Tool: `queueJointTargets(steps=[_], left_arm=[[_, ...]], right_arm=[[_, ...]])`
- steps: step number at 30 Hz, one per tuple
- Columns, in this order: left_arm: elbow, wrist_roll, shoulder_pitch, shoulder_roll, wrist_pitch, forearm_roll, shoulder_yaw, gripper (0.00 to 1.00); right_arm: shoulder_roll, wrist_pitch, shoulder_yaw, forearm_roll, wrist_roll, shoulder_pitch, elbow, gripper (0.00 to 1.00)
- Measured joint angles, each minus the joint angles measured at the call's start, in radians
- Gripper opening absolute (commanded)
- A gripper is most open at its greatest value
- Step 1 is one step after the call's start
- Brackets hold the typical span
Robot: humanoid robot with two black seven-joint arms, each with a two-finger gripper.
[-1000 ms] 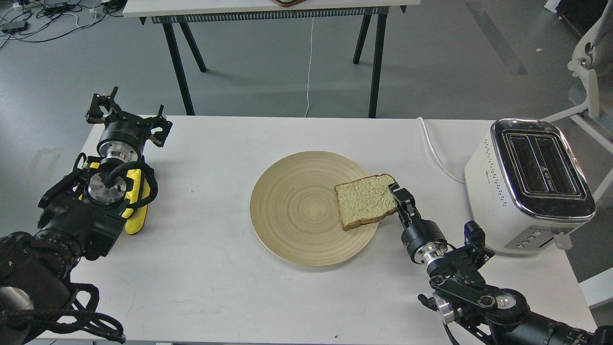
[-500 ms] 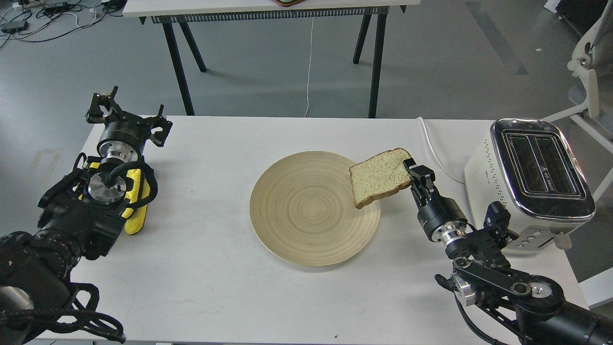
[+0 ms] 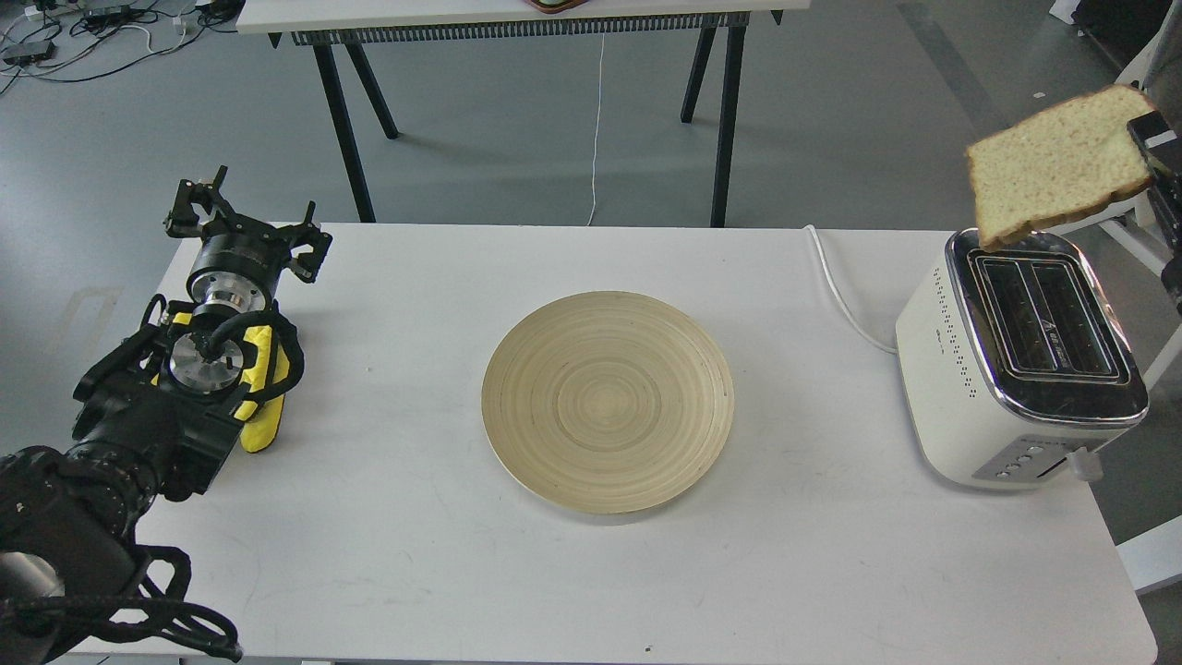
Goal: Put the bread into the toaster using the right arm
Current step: 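Lift the bread with the right gripper and carry it above the toaster, then lower the bread into the toaster slot with the right gripper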
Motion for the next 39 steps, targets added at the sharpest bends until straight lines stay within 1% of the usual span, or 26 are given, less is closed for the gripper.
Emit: queueJointTargets(steps=[5, 12, 17, 26, 31, 35, 37, 39], left_arm=[[0.000, 0.000, 0.001, 0.000, 0.000, 0.000, 0.000, 1.00], [0.000, 0.000, 0.001, 0.000, 0.000, 0.000, 0.000, 1.00], [0.000, 0.000, 0.001, 0.000, 0.000, 0.000, 0.000, 1.00], [0.000, 0.000, 0.001, 0.000, 0.000, 0.000, 0.000, 1.00], [0.000, 0.000, 0.001, 0.000, 0.000, 0.000, 0.000, 1.00], [0.000, 0.000, 0.001, 0.000, 0.000, 0.000, 0.000, 1.00], [0.000, 0.000, 0.001, 0.000, 0.000, 0.000, 0.000, 1.00], [0.000, 0.000, 0.001, 0.000, 0.000, 0.000, 0.000, 1.00]], right_arm=[[-0.090, 0.000, -0.036, -0.040, 0.000, -0.014, -0.007, 0.00], [-0.137, 0.000, -0.132, -0.043, 0.000, -0.020, -0.008, 0.00], [-0.136, 0.000, -0.188, -0.043, 0.000, -0.020, -0.009, 0.01], [-0.114, 0.000, -0.208, -0.043, 0.000, -0.025, -0.016, 0.01], [-0.096, 0.000, -0.215, -0.043, 0.000, -0.027, -0.049, 0.01], [-0.054, 0.000, -0.227, -0.043, 0.000, -0.027, -0.094, 0.02], [-0.035, 0.000, -0.229, -0.043, 0.000, -0.026, -0.113, 0.04], [-0.014, 0.000, -0.231, -0.043, 0.000, -0.026, -0.131, 0.09]])
